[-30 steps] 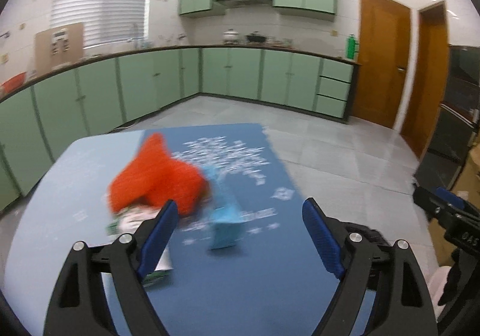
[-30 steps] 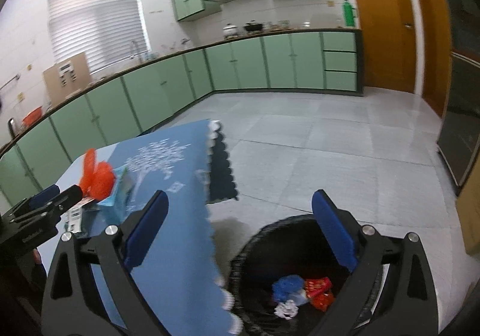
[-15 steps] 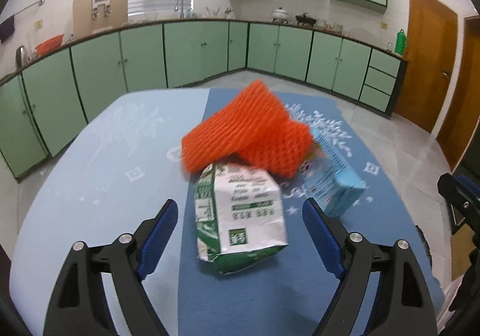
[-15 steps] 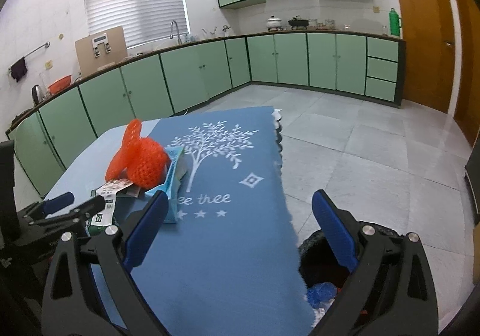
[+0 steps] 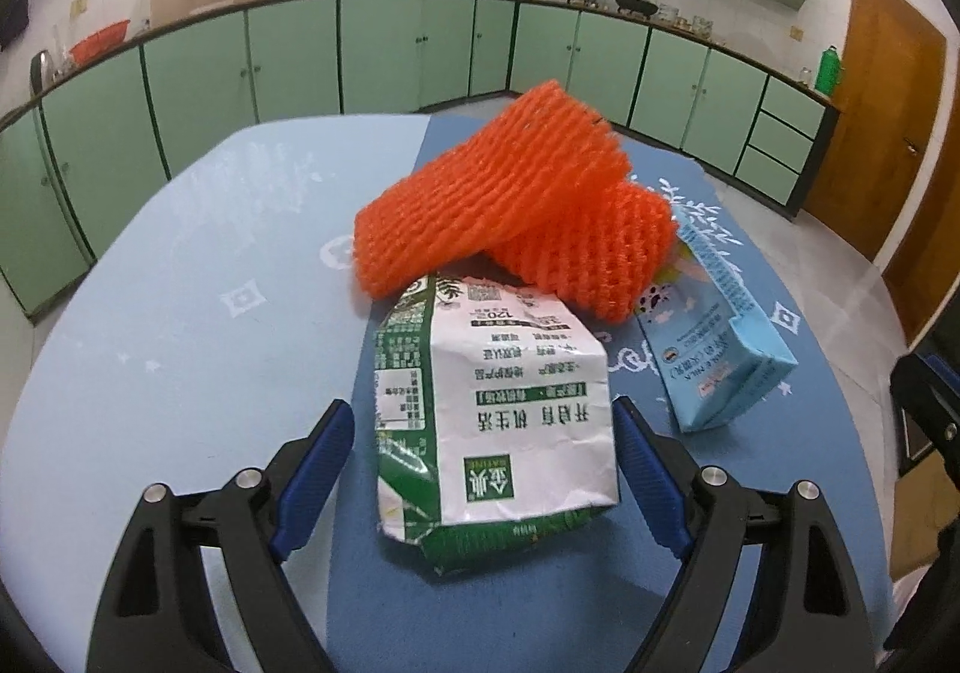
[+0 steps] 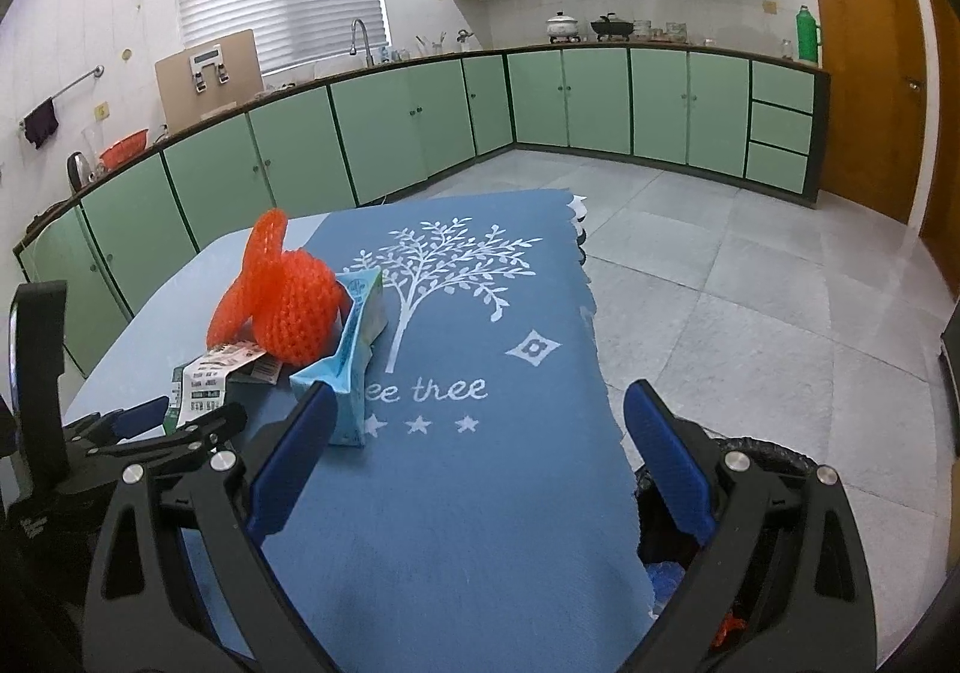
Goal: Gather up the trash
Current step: 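Move both open grippers back to the table items, then grasp the green milk carton with the left gripper while right grasps the blue carton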
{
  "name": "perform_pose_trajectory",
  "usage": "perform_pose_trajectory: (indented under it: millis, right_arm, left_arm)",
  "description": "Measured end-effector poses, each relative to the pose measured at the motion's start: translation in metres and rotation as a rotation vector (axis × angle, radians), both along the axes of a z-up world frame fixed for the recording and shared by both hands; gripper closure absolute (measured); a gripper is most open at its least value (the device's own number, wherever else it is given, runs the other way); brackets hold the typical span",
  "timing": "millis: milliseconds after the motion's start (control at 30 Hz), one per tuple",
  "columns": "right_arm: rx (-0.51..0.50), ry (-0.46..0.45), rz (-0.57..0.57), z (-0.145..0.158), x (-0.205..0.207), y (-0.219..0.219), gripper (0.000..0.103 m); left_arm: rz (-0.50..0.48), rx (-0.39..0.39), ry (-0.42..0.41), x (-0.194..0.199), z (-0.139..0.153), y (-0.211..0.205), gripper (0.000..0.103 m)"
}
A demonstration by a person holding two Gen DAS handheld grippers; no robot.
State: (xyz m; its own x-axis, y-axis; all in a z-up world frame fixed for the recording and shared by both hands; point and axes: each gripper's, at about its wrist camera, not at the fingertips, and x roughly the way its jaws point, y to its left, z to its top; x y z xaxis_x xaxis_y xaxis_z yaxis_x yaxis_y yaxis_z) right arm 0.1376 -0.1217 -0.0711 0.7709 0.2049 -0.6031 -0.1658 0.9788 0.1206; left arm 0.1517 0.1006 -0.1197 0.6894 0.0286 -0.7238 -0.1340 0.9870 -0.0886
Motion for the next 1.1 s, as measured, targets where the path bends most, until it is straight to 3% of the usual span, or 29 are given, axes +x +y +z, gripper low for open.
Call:
perform_pose_trajectory:
  millis: [133,167,200,533,900,1100]
  right_arm:
    - [0.002,0.010,0.002,-0.003,0.006,0.002,0.009]
    - [0.002,0.014,0.005,-0.003,0.008,0.003,0.009]
    - [0.001,0.017,0.009,-0.003,0.009,0.004,0.009]
    - [-0.017,0.019,0.074,-0.005,0.020,0.033,0.009]
    - [-0.061,0.077,0.113,-0.019,0.043,0.075,0.010]
    - [-0.082,0.112,0.116,-0.026,0.052,0.086,0.026]
  left_arm:
    - [0.010,-0.022,0.031,0.008,-0.006,0.004,0.020]
    - [0.006,-0.029,0.036,0.009,-0.007,0.004,0.030]
    - [0.002,-0.028,0.040,0.009,-0.007,0.004,0.032]
    - [0.009,0.032,-0.036,-0.005,0.012,0.000,0.032]
    - [0.042,0.016,-0.040,-0.013,0.021,0.019,0.032]
    - [0.044,0.019,-0.047,-0.011,0.020,0.015,0.032]
